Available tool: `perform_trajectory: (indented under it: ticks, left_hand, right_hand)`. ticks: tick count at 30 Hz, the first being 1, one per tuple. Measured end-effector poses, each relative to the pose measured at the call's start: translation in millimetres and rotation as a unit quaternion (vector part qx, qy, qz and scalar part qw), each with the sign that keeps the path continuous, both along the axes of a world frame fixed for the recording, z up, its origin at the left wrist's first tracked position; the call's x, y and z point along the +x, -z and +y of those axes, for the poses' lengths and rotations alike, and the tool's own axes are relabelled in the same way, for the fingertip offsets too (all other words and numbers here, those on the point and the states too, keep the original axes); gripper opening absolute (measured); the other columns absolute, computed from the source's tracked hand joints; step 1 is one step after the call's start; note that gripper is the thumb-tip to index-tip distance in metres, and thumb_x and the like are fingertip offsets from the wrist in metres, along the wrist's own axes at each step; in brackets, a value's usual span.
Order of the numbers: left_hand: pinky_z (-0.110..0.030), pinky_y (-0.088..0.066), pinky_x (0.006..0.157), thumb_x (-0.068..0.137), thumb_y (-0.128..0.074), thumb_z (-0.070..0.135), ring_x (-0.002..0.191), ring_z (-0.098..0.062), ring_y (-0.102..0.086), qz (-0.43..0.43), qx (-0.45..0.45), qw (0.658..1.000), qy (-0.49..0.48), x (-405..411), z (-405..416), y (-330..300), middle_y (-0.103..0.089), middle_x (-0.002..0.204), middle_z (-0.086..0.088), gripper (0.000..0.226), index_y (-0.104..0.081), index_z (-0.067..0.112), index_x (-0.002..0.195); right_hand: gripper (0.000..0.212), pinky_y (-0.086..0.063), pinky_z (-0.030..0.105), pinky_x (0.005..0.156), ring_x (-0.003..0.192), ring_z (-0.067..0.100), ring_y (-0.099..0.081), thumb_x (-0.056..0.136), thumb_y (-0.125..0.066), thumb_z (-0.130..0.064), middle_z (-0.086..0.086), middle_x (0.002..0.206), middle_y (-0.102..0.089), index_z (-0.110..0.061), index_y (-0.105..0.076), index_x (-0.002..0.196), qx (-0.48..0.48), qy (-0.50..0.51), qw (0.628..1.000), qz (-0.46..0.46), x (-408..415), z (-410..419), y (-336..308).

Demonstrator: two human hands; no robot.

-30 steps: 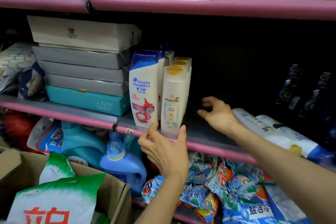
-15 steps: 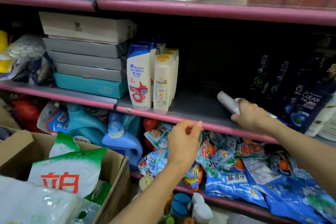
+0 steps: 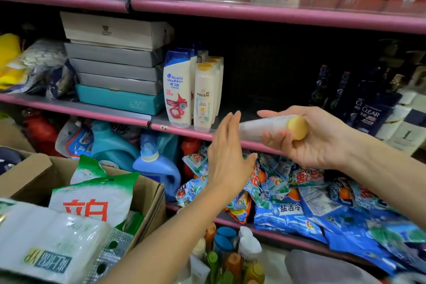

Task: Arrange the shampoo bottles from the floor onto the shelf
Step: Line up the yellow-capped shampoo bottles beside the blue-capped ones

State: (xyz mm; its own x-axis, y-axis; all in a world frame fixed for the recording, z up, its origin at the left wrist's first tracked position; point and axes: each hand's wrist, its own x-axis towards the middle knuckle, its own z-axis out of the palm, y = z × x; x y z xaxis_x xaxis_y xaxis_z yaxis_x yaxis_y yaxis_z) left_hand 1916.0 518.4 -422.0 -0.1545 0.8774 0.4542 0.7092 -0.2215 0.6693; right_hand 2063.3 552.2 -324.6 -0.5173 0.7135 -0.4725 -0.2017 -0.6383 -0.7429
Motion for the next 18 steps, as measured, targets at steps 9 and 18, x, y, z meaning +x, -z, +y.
perform_trajectory:
  ticks: [9, 18]
  left_hand:
    - [-0.027, -0.057, 0.069, 0.067, -0.083, 0.031, 0.08, -0.007, -0.066, -0.144, -0.072, 0.982, 0.101, -22, -18, 2, -0.07, 0.085, 0.01, 0.032, -0.062, 0.036, 0.091]
    - [-0.023, -0.052, 0.073, 0.065, -0.078, 0.049, 0.082, -0.003, -0.07, -0.222, -0.199, 0.929, 0.22, -5, -34, -2, -0.074, 0.087, 0.014, 0.018, -0.068, 0.044, 0.079]
  right_hand:
    - [0.035, -0.052, 0.022, 0.04, 0.051, 0.018, -0.061, 0.086, -0.052, -0.029, 0.016, 0.077, -0.058, -0.013, -0.064, 0.115, -0.05, -0.154, 0.986, 0.044, -9, -33, -2]
    - [0.059, -0.052, 0.021, 0.04, 0.054, 0.015, -0.067, 0.073, -0.068, -0.051, 0.012, 0.087, -0.073, -0.009, -0.055, 0.112, 0.01, -0.085, 0.996, -0.002, 3, -42, -9]
